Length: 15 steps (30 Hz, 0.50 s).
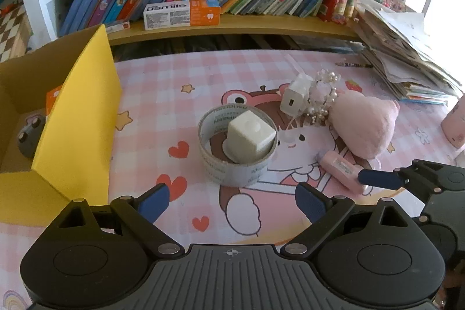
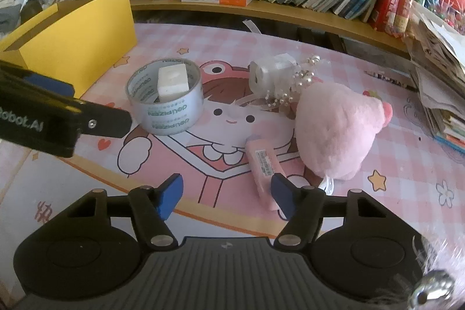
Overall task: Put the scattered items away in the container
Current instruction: 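Reach the left tool to the tape roll while the right tool approaches the pink tube, then close the left tool on the tape roll while the right tool grasps the pink tube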
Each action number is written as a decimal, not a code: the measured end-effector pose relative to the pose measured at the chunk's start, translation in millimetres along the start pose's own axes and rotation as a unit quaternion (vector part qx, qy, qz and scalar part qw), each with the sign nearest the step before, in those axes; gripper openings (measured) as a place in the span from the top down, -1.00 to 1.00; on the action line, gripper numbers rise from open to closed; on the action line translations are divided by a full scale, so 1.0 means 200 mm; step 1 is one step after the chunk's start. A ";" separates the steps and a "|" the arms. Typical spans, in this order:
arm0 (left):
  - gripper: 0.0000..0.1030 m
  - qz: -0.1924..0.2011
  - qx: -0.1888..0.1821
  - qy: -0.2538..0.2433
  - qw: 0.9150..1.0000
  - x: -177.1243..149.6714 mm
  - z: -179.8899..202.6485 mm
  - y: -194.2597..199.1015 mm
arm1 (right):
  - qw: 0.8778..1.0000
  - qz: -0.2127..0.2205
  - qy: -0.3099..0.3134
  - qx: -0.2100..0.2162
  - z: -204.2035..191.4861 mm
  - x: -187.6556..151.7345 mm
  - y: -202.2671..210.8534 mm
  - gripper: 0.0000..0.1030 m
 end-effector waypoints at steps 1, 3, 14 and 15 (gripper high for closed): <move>-0.85 0.000 0.000 -0.002 1.000 0.00 0.00 -0.01 | 1.000 0.001 0.003 0.000 0.00 0.00 0.00 -0.20; -0.85 0.000 0.000 -0.005 1.000 0.01 0.00 -0.02 | 1.000 0.003 0.008 0.001 -0.01 0.01 -0.01 -0.14; -0.85 0.008 -0.005 -0.015 1.000 0.06 0.01 -0.08 | 0.999 0.008 0.034 0.004 -0.03 0.03 -0.03 0.08; -0.85 0.009 -0.004 -0.017 1.000 0.06 0.01 -0.09 | 0.999 0.008 0.035 0.004 -0.03 0.03 -0.03 0.10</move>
Point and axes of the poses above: each gripper's, at about its wrist camera, not at the fingertips, and y roughly against the way its jaws point, z to its right, x to its top, the point moved 10 cm from there along -y, roughly the way its jaws point, and after that the axes turned 10 degrees about -y, right-handed, at the moved point
